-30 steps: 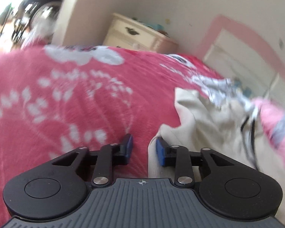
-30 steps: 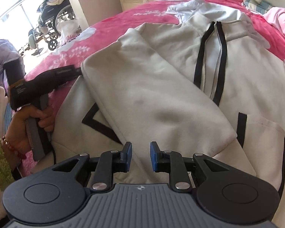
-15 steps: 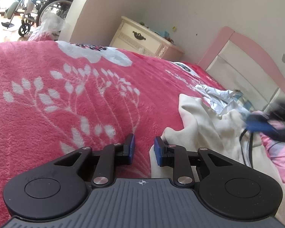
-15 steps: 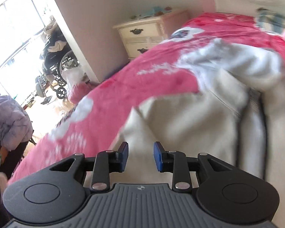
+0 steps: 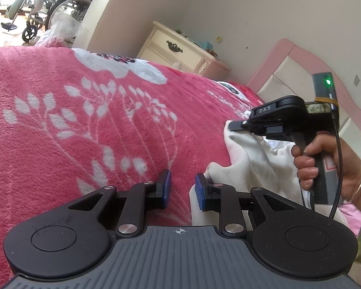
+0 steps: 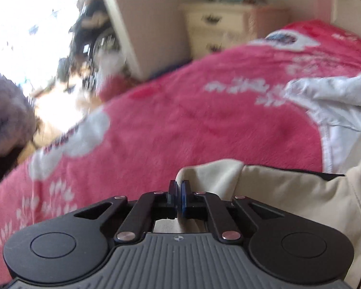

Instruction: Fold clothes

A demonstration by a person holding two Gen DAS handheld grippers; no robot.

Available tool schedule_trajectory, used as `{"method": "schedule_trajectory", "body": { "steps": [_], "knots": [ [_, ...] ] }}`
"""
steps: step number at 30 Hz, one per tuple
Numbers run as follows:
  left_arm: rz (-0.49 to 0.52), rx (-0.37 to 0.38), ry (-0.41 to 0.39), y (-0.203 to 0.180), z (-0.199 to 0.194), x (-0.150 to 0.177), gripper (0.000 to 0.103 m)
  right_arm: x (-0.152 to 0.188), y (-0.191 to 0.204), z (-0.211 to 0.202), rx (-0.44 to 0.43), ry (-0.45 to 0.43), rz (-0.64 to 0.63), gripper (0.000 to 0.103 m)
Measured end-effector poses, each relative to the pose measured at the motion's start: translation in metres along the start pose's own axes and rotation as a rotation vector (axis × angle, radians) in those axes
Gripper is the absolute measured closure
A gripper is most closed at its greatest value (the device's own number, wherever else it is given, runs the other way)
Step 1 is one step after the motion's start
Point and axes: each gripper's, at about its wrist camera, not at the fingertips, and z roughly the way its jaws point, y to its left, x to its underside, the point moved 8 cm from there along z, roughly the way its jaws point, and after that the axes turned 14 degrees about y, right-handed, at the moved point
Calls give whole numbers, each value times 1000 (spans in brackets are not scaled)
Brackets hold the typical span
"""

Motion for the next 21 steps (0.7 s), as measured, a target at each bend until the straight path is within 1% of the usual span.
{"method": "schedule_trajectory", "body": {
  "steps": [4,7,8,10,11,12,13,16,19,21],
  "knots": [
    [-1,3,-2,0,0,0,78,4,-16,5,-44,-77,86,99],
    [-1,7,-3,1,0,0,78,5,-24,19,-64,-91,145,99],
    [-1,8,-4,1,0,0,78,4,-26,18,-81,-89,167,98],
    [-2,11,-6,2,1,0,78,1,-30,11,-124,-87,215,89],
    [-3,13,-8,2,1,1,78,0,-33,1,-152,-93,246,79],
    [-3,16,-9,2,1,1,78,-1,-35,-15,-183,-113,270,73],
    [-5,19,-10,3,1,1,78,-1,-37,-32,-214,-137,291,72],
    [-14,35,-12,4,0,1,78,11,-46,-106,-295,-184,329,72],
    [-25,53,-13,5,0,0,78,42,-58,-199,-321,-222,342,71],
    [-28,57,-11,5,0,0,78,73,-64,-257,-321,-246,365,65]
  ]
}}
